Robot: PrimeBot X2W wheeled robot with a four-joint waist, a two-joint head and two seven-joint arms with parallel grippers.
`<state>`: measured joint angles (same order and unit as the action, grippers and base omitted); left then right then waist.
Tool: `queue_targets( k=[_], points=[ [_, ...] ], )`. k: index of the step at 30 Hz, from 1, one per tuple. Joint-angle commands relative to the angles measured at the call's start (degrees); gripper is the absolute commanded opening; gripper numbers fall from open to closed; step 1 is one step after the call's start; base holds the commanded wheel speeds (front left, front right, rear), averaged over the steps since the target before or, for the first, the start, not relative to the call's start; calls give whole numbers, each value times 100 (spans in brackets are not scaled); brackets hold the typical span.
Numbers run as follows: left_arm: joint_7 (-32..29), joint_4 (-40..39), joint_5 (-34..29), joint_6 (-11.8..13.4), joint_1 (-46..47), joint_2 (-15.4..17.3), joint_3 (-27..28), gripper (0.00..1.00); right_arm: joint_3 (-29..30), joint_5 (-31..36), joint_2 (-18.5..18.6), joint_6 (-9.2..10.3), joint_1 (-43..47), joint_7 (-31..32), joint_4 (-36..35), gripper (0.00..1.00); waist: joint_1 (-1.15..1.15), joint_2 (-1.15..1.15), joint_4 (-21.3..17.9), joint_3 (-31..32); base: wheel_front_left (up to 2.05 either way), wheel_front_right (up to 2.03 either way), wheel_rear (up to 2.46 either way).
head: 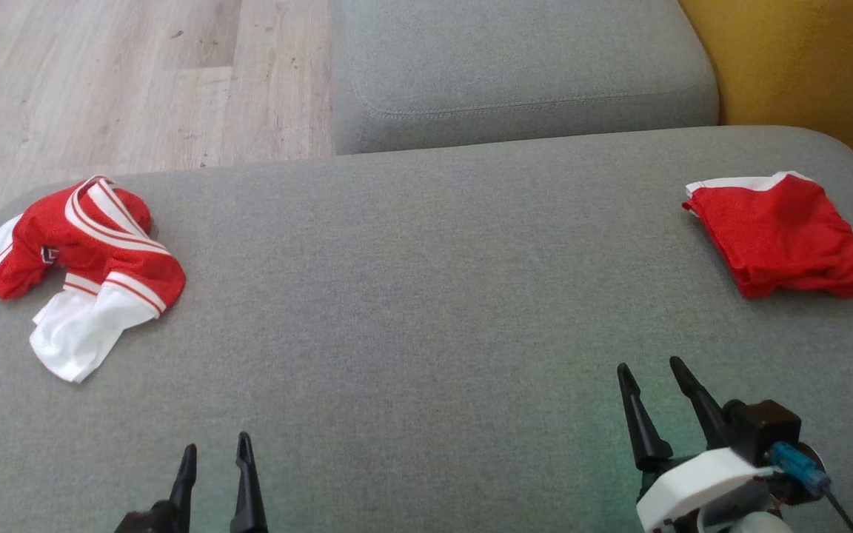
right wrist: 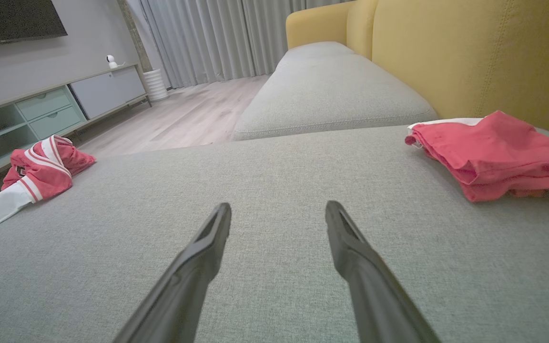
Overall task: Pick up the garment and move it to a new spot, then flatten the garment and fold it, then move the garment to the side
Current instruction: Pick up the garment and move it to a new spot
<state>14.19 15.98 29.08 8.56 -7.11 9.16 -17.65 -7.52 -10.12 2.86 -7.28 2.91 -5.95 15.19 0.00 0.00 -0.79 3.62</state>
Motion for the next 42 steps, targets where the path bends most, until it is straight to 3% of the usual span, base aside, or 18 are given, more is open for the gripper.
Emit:
queue_targets(
  k=[1, 14, 31, 36, 42],
  points=[
    [25, -144, -48, -4, 218, 46, 139, 100, -114, -52, 2, -21, -137, 10, -210, 100, 0, 0, 5, 4, 0, 0, 0],
    [-27, -190, -55, 3, 258, 82, 47, 100, -131, -109, 2, -21, -60, -7, -171, 100, 0, 0, 247, 8, 0, 0, 0],
    [-168, -429, -66, 78, 217, 298, 40, 100, -290, -321, 2, -21, -54, -114, -31, 100, 0, 0, 2358, 85, 0, 0, 0],
    [-187, -559, -65, 113, 174, 349, 47, 100, -355, -378, 2, -21, -105, -166, 11, 100, 0, 0, 2688, 66, 0, 0, 0],
    [-192, -737, -57, 165, 152, 402, 78, 100, -370, -359, 2, -21, -171, -196, 13, 100, 0, 0, 2784, -10, 0, 0, 0]
  ],
)
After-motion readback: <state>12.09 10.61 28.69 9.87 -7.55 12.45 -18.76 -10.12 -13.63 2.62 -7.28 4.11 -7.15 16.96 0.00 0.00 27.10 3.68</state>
